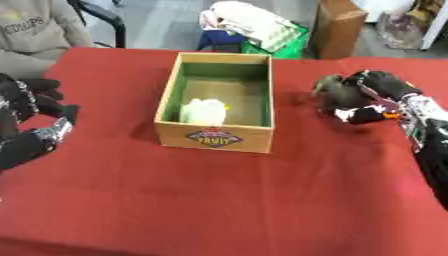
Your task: Pick up objects on the table and place them in the box.
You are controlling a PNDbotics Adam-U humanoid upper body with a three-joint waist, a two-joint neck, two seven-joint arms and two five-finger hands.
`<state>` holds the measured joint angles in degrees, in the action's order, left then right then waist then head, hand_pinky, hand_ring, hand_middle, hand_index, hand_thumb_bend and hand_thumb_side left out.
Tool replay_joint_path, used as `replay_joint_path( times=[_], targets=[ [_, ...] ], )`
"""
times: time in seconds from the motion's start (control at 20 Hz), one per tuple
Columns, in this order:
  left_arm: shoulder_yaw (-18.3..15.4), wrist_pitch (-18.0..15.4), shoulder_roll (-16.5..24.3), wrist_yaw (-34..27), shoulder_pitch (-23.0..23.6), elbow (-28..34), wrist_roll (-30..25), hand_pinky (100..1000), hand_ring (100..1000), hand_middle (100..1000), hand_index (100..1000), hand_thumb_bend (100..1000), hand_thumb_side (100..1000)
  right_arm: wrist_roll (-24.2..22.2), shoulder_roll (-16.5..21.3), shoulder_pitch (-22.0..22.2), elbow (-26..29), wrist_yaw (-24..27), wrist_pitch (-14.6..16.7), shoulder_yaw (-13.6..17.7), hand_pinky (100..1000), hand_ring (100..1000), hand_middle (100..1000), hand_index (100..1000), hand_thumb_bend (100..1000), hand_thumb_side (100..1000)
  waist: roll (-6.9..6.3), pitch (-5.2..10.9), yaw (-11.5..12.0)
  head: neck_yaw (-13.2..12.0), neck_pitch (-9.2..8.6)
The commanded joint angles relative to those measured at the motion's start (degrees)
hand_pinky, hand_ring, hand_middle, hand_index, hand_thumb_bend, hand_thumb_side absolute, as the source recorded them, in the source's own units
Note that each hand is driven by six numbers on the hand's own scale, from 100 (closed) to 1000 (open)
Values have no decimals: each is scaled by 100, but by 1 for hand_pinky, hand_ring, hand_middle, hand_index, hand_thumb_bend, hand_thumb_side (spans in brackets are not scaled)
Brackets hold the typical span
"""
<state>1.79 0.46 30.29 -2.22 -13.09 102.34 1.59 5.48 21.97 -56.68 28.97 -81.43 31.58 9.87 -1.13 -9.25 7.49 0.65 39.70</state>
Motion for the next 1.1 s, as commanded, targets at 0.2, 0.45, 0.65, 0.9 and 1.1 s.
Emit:
replay_joint_path(
  times=[0.2, 0.45, 0.65, 0.9, 1.1],
  targets=[
    [-80, -20, 175, 11, -27, 100, 26, 610, 575, 573, 739, 340, 184, 89, 52, -127, 245, 295, 208, -21, 187, 305, 250, 374, 100, 488, -26, 73, -27, -11, -71],
    [-80, -19, 174, 5, -26, 99, 23, 611, 575, 573, 739, 340, 184, -178, -166, -254, 649, 624, 479, -41, 174, 295, 234, 357, 100, 463, -26, 86, -49, -10, -71],
    [-76, -19, 175, -1, -30, 97, 18, 610, 575, 573, 739, 340, 183, -467, -340, -376, 955, 1002, 734, -104, 168, 294, 229, 352, 100, 460, -11, 103, -48, -3, -54],
    [-65, -18, 173, -12, -40, 91, 5, 611, 575, 573, 739, 340, 182, -886, -627, -554, 1226, 1485, 1016, -246, 173, 299, 233, 355, 100, 462, 14, 122, -28, 17, -41],
    [-52, -20, 171, -24, -60, 91, -12, 611, 575, 573, 739, 339, 181, -1170, -937, -680, 1322, 1597, 1200, -369, 181, 304, 240, 365, 100, 471, 27, 134, 20, 42, -31]
  ],
)
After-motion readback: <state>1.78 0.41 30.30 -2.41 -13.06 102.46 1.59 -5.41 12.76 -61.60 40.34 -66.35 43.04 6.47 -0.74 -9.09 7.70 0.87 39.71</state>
